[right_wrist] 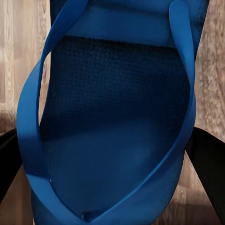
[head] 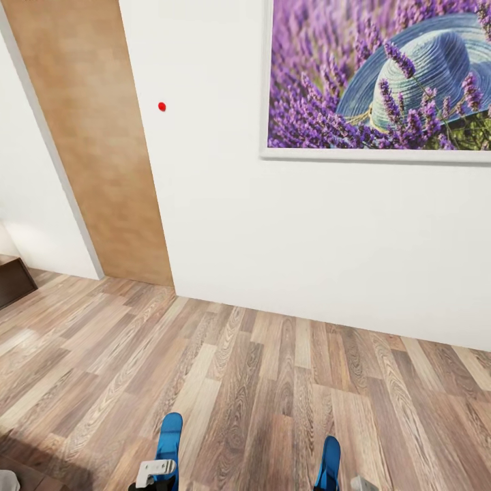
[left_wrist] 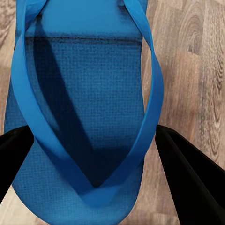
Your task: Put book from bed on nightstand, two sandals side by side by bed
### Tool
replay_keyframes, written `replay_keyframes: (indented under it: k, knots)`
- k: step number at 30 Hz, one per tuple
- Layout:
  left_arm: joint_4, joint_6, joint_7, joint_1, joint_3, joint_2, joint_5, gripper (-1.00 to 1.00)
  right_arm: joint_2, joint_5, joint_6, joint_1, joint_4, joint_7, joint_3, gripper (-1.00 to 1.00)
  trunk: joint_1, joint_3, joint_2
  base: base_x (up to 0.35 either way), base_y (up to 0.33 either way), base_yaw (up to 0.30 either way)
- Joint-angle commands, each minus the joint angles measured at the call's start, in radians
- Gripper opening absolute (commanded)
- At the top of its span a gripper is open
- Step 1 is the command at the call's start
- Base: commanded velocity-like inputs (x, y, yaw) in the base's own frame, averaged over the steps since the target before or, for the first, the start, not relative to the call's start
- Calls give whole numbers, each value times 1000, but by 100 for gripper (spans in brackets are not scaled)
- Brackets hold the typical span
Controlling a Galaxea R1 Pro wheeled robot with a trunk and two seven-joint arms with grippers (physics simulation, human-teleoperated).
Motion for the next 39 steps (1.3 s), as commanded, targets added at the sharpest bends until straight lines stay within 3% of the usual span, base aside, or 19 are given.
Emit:
replay_keyframes:
  k: [1, 20, 39]
  knots:
    - [0, 1, 0, 0, -6, 1, 10, -100, 0, -9, 6, 0, 0, 4, 0, -100, 0, -1, 0, 0, 0, 0]
    - [0, 1, 0, 0, -6, 1, 10, -100, 0, -9, 6, 0, 0, 3, 0, -100, 0, 22, 0, 0, 0, 0]
    - [0, 1, 0, 0, -6, 1, 10, -100, 0, -9, 6, 0, 2, -1, 0, -100, 0, 13, 0, 0, 0, 2]
